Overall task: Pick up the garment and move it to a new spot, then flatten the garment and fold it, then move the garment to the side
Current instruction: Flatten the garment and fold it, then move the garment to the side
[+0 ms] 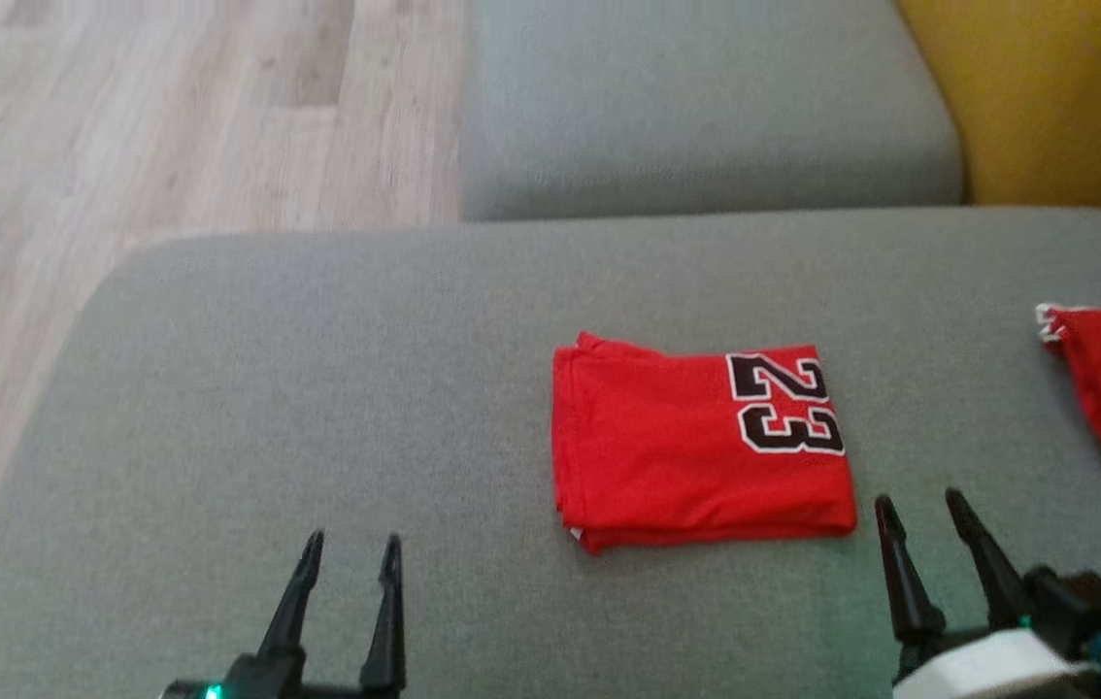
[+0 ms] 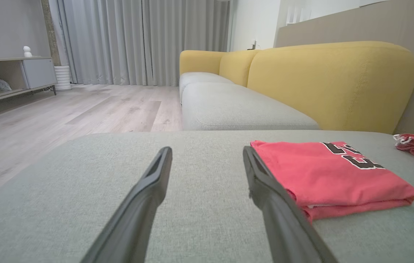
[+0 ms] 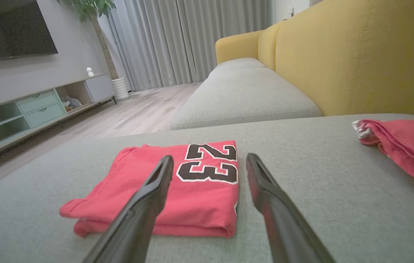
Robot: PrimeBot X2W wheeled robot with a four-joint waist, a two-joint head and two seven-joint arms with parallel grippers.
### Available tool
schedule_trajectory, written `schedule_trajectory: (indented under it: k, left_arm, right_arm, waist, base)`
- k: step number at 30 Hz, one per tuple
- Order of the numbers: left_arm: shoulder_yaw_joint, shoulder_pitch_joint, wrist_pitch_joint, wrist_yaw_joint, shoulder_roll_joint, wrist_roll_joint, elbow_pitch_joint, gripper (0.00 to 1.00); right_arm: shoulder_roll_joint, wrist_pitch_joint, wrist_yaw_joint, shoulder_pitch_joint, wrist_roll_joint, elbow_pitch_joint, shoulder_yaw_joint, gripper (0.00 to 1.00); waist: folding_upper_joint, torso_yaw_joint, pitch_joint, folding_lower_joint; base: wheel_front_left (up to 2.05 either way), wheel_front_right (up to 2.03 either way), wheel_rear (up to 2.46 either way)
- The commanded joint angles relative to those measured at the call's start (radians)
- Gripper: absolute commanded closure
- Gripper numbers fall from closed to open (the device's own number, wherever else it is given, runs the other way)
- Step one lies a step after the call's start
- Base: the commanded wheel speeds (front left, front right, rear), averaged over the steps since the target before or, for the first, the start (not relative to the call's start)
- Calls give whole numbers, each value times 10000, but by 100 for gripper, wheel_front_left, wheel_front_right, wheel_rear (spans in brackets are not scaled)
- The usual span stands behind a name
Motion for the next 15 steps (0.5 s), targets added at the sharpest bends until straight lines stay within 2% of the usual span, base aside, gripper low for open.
schedule_trajectory:
  k: [1,9,15]
  left_arm:
    - [542,-210,-53,-60,-113,72,-281,0]
    - [986,74,-53,-290,-216,431,-263,0]
    - [1105,161,-53,-357,-262,561,-290,0]
  right_arm:
    - [9,-108,67,-192,-160,-277,149,0]
    - [449,-109,67,261,-499,-191,-359,0]
    - [570,-110,67,404,-611,-145,-376,0]
  waist:
    - [0,-59,-204,3]
    - [0,3,-436,3]
    - [0,1,-536,3]
  base:
    - [0,0,0]
    - [0,0,0]
    - [0,0,0]
